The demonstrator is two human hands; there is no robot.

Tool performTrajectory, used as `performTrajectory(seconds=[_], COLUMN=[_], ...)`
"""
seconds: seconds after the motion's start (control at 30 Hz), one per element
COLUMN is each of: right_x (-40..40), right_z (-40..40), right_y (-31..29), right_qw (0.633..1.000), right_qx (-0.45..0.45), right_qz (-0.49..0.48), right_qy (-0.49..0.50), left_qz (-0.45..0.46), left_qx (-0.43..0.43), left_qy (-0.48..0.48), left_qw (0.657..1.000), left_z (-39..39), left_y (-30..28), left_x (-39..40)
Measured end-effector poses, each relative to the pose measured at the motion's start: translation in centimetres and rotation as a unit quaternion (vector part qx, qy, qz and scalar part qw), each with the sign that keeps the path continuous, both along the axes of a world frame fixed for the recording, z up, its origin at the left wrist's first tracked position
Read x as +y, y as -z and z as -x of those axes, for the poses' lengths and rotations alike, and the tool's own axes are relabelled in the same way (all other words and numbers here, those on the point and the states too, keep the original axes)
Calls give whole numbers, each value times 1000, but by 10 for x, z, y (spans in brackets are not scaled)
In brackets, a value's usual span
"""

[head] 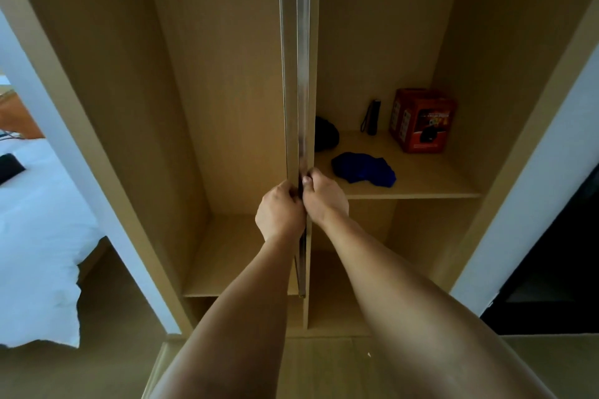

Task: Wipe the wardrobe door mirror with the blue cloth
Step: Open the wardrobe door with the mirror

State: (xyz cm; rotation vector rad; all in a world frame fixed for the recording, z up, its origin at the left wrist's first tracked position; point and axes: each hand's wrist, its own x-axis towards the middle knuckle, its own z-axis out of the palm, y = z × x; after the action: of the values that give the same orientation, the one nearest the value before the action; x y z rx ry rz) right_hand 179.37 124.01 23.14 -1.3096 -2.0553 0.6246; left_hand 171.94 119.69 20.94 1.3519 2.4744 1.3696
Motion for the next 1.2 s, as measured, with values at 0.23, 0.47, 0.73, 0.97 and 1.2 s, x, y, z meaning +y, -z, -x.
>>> performTrajectory(seconds=[0.23, 0.47, 0.73, 0.97, 1.2], right_x=[-24, -45, -62, -72, -76], right_z=[-3, -11, -15, -21, -16], right_y=[2, 4, 7, 3, 1], right_qw=[999, 999, 999, 998, 993], right_qx=[21, 31, 27, 30, -12], right_qz=[20, 13, -3, 17, -10], right_qy=[21, 39, 43, 52, 120], left_qz=[11, 7, -28, -12, 8], left_qx=[3, 3, 17, 5, 18], left_qy=[31, 41, 54, 59, 90], left_qw=[999, 999, 998, 998, 996], left_z=[-2, -11, -18, -25, -19], left_y=[-3, -3, -2, -4, 3], left_x=[-26, -43, -62, -75, -78])
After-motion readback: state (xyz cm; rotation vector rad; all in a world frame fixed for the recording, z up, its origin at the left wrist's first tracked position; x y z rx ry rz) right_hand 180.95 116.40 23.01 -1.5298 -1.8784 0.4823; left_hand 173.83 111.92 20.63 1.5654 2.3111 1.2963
